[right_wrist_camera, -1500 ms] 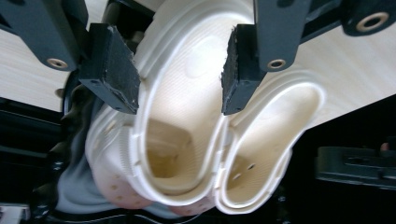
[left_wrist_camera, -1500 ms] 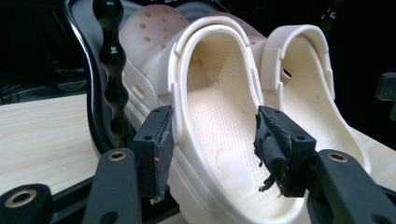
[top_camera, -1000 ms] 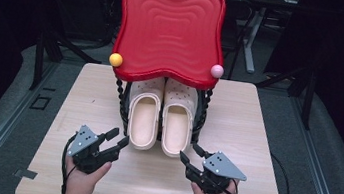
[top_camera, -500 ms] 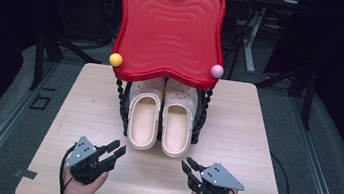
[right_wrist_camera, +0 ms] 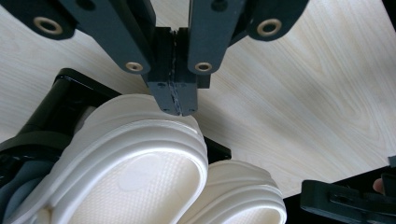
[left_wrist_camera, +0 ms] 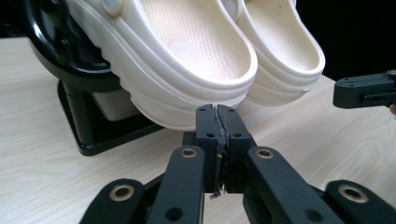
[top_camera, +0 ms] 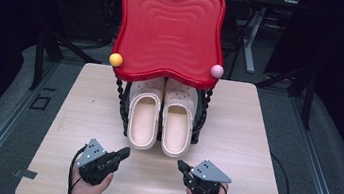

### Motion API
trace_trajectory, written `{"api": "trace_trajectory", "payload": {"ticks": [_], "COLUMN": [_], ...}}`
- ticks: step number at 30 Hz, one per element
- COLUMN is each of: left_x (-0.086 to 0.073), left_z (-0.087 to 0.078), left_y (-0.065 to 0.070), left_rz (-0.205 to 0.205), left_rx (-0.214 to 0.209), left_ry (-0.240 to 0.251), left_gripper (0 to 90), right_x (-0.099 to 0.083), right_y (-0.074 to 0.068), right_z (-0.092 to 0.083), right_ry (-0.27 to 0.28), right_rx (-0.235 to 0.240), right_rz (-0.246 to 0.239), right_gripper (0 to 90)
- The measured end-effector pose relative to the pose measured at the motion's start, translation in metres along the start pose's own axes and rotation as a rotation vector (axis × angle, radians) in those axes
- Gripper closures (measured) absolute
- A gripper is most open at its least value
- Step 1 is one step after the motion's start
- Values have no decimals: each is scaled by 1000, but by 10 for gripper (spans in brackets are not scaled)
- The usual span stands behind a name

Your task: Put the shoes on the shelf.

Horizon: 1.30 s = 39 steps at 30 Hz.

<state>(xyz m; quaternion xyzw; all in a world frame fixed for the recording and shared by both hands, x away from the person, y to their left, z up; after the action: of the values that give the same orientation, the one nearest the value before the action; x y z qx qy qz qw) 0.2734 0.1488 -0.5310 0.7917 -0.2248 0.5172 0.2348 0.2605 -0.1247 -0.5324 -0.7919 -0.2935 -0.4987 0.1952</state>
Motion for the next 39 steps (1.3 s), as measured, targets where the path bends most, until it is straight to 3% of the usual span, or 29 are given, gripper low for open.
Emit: {"api": "trace_trajectory", "payload": {"ticks": [17,27,34,39], "left_x": [-5,-4,-2,-1], "left_z": [18,20,19,17], "left_y": [7,6,6,6], "left_rz": [14,7,-1,0], "left_rx": [-13,-14,-12,-5], "left_ry": [-45,-42,-35,-41], "left_gripper": [900,900,899,900], "right_x": [-1,-1,1,4], "right_y": [-3,-2,1,1], "right_z": [15,19,18,17], "right_ry": [5,-3,21,32], "right_rx": [18,18,23,20], "right_rz": [17,17,48,45], "right_gripper": [896,896,897,898]}}
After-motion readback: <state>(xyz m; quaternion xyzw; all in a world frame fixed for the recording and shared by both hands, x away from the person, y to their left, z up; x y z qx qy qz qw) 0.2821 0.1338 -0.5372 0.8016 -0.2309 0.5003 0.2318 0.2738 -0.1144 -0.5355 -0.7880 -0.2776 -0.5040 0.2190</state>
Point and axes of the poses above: each handheld gripper's, and its own axes: z roughly forward along the jaws, x roughly out of its top, y roughly to its right, the point moved 3 cm from there along z, roughly forward along the jaws, and after that the axes turned 2 degrees about x, right-handed, at the moved point
